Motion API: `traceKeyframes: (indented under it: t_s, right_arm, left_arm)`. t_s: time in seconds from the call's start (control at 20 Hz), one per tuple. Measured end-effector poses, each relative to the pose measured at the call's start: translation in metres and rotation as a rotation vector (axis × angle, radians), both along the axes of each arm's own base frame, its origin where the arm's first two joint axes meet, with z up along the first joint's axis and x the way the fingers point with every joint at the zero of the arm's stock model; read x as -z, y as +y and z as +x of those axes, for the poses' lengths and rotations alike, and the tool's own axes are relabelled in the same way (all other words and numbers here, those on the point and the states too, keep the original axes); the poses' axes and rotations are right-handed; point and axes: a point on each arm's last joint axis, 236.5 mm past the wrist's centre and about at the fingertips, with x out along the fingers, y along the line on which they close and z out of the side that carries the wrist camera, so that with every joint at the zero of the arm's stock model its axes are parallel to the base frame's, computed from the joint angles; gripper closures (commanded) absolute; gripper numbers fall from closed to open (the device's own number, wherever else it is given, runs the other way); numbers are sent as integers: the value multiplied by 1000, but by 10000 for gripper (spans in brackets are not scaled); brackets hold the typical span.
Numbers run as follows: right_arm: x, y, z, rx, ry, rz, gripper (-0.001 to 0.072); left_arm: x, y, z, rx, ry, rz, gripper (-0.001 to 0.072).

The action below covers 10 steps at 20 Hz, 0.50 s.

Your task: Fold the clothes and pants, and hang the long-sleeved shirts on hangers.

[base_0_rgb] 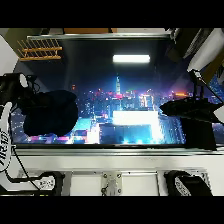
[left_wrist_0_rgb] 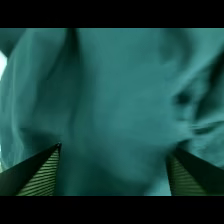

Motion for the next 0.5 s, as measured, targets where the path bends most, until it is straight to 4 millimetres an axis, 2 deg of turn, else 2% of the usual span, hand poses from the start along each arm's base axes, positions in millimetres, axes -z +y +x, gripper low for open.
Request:
traceKeyframes:
  t_s: [0.05,0.1,0.2,0.3,0.4,0.5]
  right_arm:
    - [0,0,0,0,0,0,697]
    - [0,0,0,0,0,0,697]
    - [0,0,0,0,0,0,697]
    - [0,0,0,0,0,0,696]
    - [0,0,0,0,0,0,697]
    - [0,0,0,0,0,0,697]
  left_arm:
    - [8,4,-7,-8,18,7,470]
    - [14,6,-11,-11,28,12,672]
    - [15,4,-9,3,22,20,700]
    - [-3,-11,8,58,-35,19,700]
    - [-34,-51,32,162,-140,-26,700]
    - [-74,-115,52,319,-262,-101,700]
